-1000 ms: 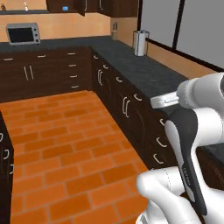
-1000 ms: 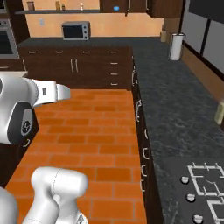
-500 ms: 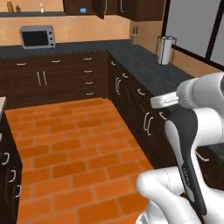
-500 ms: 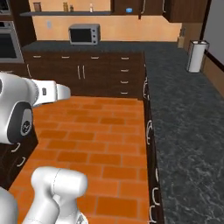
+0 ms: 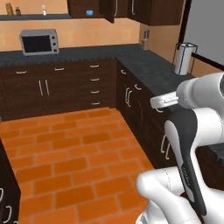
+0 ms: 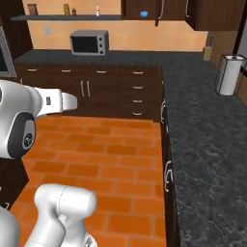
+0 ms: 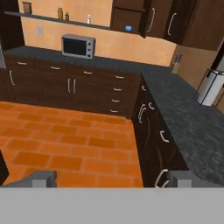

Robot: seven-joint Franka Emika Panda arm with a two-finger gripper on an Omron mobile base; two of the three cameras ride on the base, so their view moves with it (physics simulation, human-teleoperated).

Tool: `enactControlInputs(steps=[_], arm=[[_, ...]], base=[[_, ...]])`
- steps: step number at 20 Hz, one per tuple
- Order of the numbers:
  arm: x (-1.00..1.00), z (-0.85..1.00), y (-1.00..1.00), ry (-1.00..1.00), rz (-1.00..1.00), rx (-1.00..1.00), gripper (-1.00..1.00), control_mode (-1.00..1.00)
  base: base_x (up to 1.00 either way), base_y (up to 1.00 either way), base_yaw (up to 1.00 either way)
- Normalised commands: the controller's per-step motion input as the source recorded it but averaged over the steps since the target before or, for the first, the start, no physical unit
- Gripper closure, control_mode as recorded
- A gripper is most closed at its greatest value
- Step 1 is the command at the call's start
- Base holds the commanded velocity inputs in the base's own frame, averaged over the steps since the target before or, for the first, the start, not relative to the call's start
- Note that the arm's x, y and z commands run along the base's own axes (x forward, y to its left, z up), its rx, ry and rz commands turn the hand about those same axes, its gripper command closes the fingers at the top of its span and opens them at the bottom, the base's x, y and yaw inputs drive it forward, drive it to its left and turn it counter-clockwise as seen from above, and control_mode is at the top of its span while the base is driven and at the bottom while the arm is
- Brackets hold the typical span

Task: Gather all objects into one cabinet and sort the glasses and bowls to opposite sides.

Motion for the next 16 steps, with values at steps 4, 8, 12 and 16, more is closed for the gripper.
enactControlInputs(steps=[4,8,12,16], arm=[[0.0,0.0,0.0,0.0,0.0,0.0,-1.0,1.0],[0.0,0.0,0.0,0.0,0.0,0.0,-1.0,1.0],[0.0,0.0,0.0,0.0,0.0,0.0,-1.0,1.0],[0.0,0.0,0.0,0.0,0.0,0.0,-1.0,1.0]], base=[[1.0,-0.04,0.0],[1.0,0.0,0.0],[1.0,0.0,0.0],[1.0,0.0,0.0]])
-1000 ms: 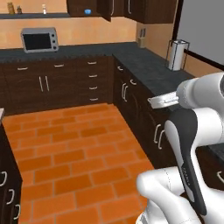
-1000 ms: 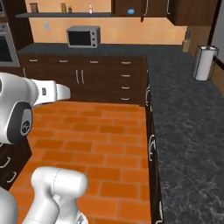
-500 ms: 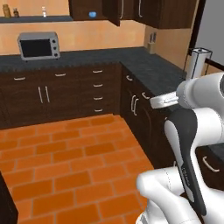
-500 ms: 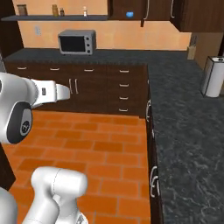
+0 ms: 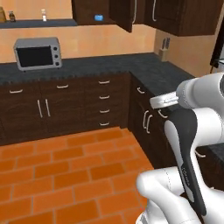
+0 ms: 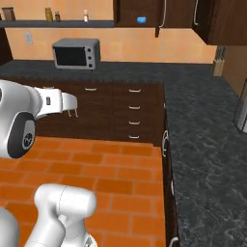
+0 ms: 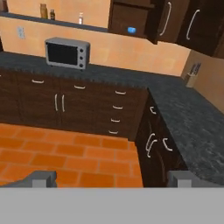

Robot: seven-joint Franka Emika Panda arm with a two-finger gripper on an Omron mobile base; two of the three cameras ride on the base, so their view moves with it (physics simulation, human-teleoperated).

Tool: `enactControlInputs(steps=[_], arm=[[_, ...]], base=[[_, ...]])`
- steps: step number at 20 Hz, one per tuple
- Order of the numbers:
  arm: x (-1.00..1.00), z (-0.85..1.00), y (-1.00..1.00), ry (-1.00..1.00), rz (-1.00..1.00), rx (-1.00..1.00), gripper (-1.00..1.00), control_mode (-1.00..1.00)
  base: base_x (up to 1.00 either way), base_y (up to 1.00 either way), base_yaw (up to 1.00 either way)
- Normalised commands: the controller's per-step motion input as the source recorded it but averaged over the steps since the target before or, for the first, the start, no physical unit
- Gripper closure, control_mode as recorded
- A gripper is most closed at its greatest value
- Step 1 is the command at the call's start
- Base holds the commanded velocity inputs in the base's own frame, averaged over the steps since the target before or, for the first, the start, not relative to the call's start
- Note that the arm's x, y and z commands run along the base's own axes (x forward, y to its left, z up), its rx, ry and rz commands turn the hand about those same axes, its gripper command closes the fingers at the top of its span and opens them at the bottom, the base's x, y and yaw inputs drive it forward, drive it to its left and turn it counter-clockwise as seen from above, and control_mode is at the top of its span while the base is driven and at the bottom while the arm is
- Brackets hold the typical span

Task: Gather all objects into one cabinet and sort the glasses and bowls to opposite sides.

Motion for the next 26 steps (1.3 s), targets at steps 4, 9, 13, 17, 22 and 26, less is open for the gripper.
enactControlInputs(steps=[4,9,13,17,22,26], arm=[[0.0,0.0,0.0,0.0,0.0,0.0,-1.0,1.0],[0.0,0.0,0.0,0.0,0.0,0.0,-1.0,1.0],[0.0,0.0,0.0,0.0,0.0,0.0,-1.0,1.0],[0.0,0.0,0.0,0.0,0.0,0.0,-1.0,1.0],[0.0,0.0,0.0,0.0,0.0,0.0,-1.0,1.0],[0.0,0.0,0.0,0.0,0.0,0.0,-1.0,1.0]], base=[[1.0,-0.03,0.0],[1.0,-0.12,0.0],[1.0,-0.24,0.0],[1.0,-0.29,0.0],[1.0,-0.18,0.0],[1.0,-0.01,0.0]])
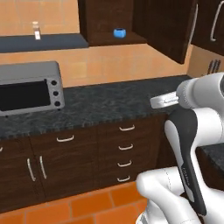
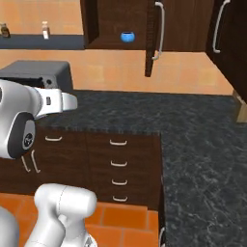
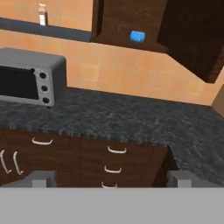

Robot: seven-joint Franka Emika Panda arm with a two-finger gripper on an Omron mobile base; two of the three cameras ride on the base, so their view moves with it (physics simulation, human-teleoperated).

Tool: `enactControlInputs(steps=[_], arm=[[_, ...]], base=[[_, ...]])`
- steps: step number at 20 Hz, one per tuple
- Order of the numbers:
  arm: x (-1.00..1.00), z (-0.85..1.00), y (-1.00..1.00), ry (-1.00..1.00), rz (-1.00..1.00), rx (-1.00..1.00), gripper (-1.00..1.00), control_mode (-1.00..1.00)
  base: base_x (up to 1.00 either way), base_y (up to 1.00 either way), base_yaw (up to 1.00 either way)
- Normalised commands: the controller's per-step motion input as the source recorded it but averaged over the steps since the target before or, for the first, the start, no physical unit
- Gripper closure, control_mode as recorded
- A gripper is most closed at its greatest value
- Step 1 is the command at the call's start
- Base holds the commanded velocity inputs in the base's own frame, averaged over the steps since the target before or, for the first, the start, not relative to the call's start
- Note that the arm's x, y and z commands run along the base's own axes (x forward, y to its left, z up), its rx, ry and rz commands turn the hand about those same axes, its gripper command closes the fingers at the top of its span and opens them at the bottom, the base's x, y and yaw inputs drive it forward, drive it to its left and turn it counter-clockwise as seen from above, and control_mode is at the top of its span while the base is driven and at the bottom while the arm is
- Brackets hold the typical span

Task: Gather all objects into one cabinet and sort the glasses and bowls to opposite sides.

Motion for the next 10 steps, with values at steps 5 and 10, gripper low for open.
enactControlInputs(steps=[5,10], arm=[[0.0,0.0,0.0,0.0,0.0,0.0,-1.0,1.0],[0.0,0.0,0.0,0.0,0.0,0.0,-1.0,1.0]], base=[[1.0,-0.09,0.0],[0.89,-0.14,0.0]])
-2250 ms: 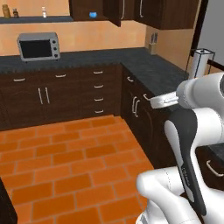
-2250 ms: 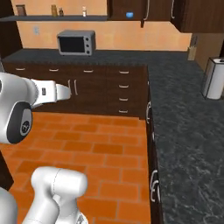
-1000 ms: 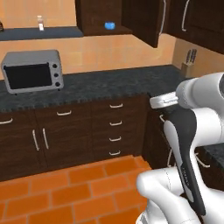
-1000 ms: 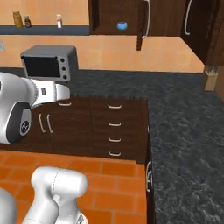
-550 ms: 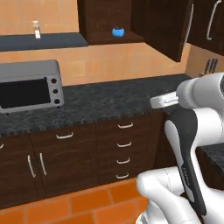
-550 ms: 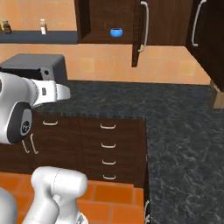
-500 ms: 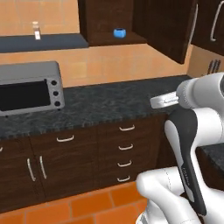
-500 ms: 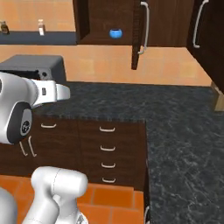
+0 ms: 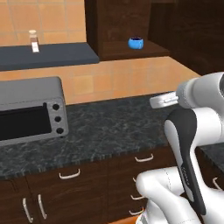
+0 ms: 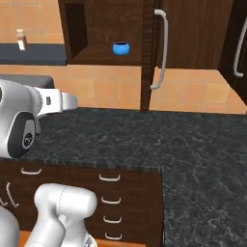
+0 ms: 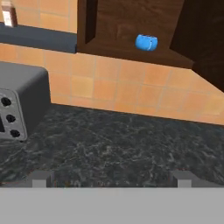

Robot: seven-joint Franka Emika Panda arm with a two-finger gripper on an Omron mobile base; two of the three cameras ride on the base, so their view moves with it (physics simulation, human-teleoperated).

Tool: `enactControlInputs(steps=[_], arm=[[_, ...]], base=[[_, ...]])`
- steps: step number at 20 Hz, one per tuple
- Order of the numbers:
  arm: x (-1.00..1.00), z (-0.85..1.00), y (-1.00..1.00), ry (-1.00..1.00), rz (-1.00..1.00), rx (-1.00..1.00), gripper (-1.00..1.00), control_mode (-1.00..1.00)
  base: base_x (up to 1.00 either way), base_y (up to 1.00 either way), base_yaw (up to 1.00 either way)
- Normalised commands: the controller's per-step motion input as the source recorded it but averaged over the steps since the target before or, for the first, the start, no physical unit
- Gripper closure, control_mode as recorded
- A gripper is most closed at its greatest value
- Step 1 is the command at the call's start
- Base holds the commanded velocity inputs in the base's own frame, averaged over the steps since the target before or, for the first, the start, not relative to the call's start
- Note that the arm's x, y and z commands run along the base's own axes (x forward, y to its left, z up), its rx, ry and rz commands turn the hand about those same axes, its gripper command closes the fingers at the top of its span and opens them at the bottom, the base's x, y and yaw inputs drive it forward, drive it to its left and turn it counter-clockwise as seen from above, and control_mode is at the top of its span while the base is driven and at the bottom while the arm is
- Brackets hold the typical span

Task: Gather all objects into one cabinet and sort the glasses and bowls to opposite sides.

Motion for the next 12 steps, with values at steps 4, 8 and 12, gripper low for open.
enactControlInputs(steps=[4,8,12], arm=[[0.0,0.0,0.0,0.0,0.0,0.0,-1.0,1.0],[0.0,0.0,0.0,0.0,0.0,0.0,-1.0,1.0],[0.0,0.0,0.0,0.0,0.0,0.0,-1.0,1.0]], base=[[0.57,-0.14,0.0],[0.38,-0.2,0.0],[0.6,-0.2,0.0]])
